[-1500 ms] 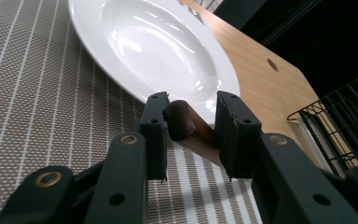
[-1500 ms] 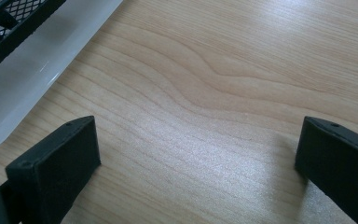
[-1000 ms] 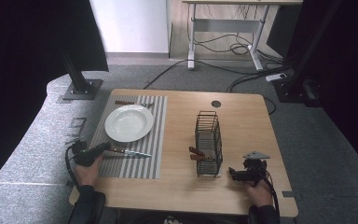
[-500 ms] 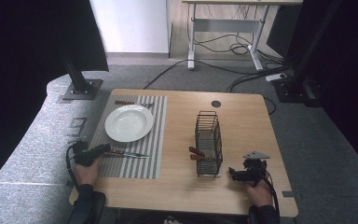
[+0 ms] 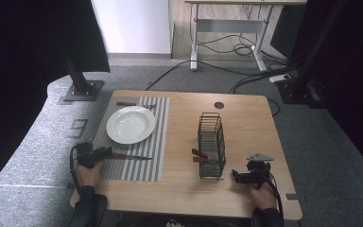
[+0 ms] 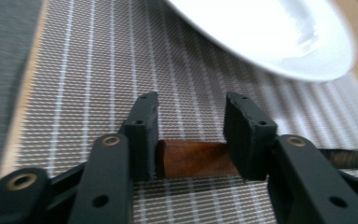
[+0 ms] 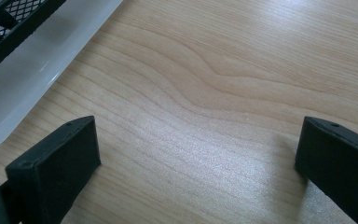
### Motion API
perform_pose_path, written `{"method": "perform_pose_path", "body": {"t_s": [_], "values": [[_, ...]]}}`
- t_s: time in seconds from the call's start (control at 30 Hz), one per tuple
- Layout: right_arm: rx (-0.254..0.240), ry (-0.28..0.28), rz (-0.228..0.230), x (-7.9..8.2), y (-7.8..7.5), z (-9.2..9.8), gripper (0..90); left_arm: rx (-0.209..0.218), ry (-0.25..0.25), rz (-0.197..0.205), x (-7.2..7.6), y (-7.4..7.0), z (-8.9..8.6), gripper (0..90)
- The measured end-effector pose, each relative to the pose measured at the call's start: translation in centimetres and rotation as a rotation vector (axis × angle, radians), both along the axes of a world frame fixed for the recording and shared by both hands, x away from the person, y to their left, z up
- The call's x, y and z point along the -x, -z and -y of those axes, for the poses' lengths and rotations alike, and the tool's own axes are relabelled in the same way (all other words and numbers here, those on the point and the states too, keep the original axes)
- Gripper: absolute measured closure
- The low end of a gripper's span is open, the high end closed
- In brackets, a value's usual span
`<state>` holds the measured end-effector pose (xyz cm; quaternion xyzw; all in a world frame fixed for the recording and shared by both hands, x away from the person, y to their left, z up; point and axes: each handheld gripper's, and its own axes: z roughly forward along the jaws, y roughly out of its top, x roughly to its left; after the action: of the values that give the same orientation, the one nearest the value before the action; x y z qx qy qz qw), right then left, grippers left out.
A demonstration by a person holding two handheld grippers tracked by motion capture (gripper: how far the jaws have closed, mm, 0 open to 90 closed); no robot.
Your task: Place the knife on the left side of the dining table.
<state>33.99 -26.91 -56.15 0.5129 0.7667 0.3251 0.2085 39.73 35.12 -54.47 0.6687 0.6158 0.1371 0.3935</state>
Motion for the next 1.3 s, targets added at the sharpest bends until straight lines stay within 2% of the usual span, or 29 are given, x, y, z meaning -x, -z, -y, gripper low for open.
{"method": "perform_pose_path", "body": {"t_s": [0.07, 0.43, 0.5, 0.57, 0.6, 0.67, 0.7, 0.8, 0.87, 0.93, 1.03, 1.2, 1.3], "values": [[0.0, 0.0, 0.0, 0.0, 0.0, 0.0, 0.0, -0.044, 0.009, 0.003, -0.1, -0.1, 0.3, 56.1], [0.0, 0.0, 0.0, 0.0, 0.0, 0.0, 0.0, -0.063, 0.01, 0.008, -0.2, -0.1, 0.4, 52.0], [0.0, 0.0, 0.0, 0.0, 0.0, 0.0, 0.0, -0.06, 0.005, 0.015, -0.1, -0.1, 0.3, 48.6], [0.0, 0.0, 0.0, 0.0, 0.0, 0.0, 0.0, -0.072, -0.001, 0.03, 0.0, -0.3, 0.3, 40.2], [0.0, 0.001, 0.0, 0.0, 0.0, 0.0, 0.0, -0.082, -0.003, 0.037, 0.0, -0.3, 0.4, 40.2], [0.0, 0.0, 0.0, 0.0, 0.0, 0.0, 0.0, -0.096, 0.002, 0.059, 0.1, -0.4, 0.4, 26.0], [0.0, 0.0, 0.0, 0.0, 0.0, 0.0, 0.0, -0.101, 0.005, 0.064, 0.2, -0.5, 0.4, 26.0], [0.0, 0.002, 0.0, 0.0, 0.0, 0.0, 0.0, -0.136, 0.016, 0.084, 0.7, -1.0, 0.7, 14.5], [0.0, 0.003, 0.0, 0.0, 0.0, 0.0, 0.0, -0.163, 0.035, 0.09, 1.0, -1.4, 0.9, 9.9], [0.0, 0.003, 0.0, 0.0, 0.0, 0.0, 0.0, -0.216, 0.069, 0.106, 1.6, -2.1, 1.2, 6.0], [0.0, 0.003, 0.0, 0.0, 0.0, 0.0, 0.0, -0.262, 0.099, 0.109, 2.3, -2.4, 1.5, 0.0], [0.0, 0.003, 0.0, 0.0, 0.0, 0.0, 0.0, -0.273, 0.134, 0.1, 3.2, -1.9, 1.5, 0.0], [0.0, 0.003, 0.0, 0.0, 0.0, 0.0, 0.0, -0.3, 0.156, 0.074, 3.4, -0.9, 1.6, 0.0]]}}
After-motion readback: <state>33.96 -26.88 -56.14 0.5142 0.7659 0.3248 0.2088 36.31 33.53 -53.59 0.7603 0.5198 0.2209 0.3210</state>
